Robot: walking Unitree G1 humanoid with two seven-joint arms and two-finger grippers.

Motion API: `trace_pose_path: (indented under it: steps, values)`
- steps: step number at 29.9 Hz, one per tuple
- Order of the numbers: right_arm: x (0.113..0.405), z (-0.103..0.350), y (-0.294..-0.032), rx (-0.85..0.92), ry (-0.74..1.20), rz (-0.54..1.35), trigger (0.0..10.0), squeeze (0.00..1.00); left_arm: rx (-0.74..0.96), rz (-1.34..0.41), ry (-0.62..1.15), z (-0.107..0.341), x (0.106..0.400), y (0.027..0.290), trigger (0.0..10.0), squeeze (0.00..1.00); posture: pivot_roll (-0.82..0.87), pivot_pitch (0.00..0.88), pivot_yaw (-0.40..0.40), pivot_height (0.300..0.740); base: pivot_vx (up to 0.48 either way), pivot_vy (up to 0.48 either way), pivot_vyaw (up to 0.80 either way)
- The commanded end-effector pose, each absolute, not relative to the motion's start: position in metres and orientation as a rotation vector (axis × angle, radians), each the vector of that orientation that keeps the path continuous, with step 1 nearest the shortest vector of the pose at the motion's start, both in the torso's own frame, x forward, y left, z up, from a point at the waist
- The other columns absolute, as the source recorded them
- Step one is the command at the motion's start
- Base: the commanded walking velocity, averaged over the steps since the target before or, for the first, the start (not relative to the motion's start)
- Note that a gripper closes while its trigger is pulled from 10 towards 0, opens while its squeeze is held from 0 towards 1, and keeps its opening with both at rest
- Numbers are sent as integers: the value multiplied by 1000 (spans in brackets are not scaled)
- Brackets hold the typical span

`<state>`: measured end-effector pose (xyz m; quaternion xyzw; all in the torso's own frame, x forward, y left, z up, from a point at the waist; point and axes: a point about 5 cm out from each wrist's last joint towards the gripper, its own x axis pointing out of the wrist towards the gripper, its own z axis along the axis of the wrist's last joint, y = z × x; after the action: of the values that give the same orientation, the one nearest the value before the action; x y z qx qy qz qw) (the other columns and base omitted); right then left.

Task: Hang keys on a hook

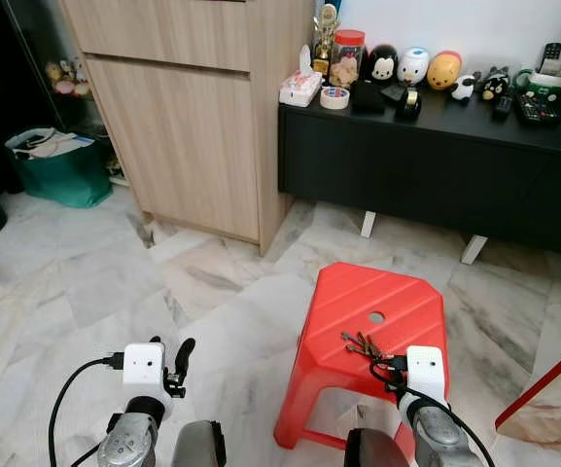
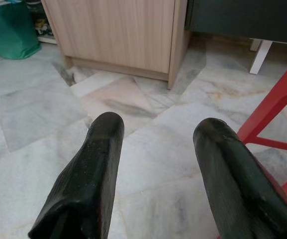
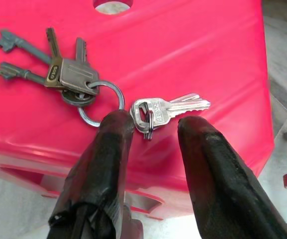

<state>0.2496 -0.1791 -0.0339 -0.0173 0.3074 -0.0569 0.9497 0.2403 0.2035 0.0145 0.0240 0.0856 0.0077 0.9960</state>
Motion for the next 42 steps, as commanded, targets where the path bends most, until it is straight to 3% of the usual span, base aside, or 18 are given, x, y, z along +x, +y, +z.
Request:
trace_pose_path:
  steps: [1, 9, 11, 12, 13, 14, 16, 17, 18, 19, 42]
  values:
    - [252, -33, -177, -18, 628, -113, 10000, 0, 61, 10, 163, 15, 241, 203, 10000, 0, 35, 15, -31, 591, 0, 0, 0]
    - [254, -33, -176, -16, 626, -107, 10000, 0, 67, 11, 138, 23, 241, 202, 10000, 0, 36, 17, -31, 591, 0, 0, 0]
    - [254, -33, -176, -15, 626, -107, 8353, 0, 65, 10, 133, 25, 240, 200, 10000, 0, 34, 16, -31, 591, 0, 0, 0]
    - [254, -33, -176, -15, 626, -107, 4392, 0, 64, 9, 131, 25, 241, 199, 10000, 0, 34, 16, -31, 591, 0, 0, 0]
    - [254, -33, -176, -15, 626, -107, 4392, 0, 63, 8, 130, 25, 241, 199, 10000, 0, 34, 16, -31, 591, 0, 0, 0]
    - [254, -33, -177, -15, 627, -107, 1294, 0, 62, 7, 129, 26, 241, 198, 10000, 0, 33, 16, -31, 591, 0, 0, 0]
    - [254, -33, -177, -15, 629, -107, 1490, 0, 61, 5, 128, 26, 241, 197, 10000, 0, 32, 18, -32, 591, 0, 0, 0]
    - [254, -33, -177, -17, 632, -108, 4549, 0, 60, 5, 127, 27, 241, 196, 10000, 0, 33, 18, -32, 591, 0, 0, 0]
    - [254, -33, -177, -17, 632, -108, 4549, 0, 60, 5, 127, 27, 241, 196, 10000, 0, 33, 18, -32, 591, 0, 0, 0]
    - [254, -33, -178, -20, 637, -110, 10000, 0, 60, 5, 126, 28, 241, 196, 10000, 0, 34, 18, -32, 591, 0, 0, 0]
    - [261, -31, -178, -23, 645, -122, 10000, 0, 67, 12, 141, 31, 238, 199, 10000, 0, 38, 22, -28, 591, 0, 0, 0]
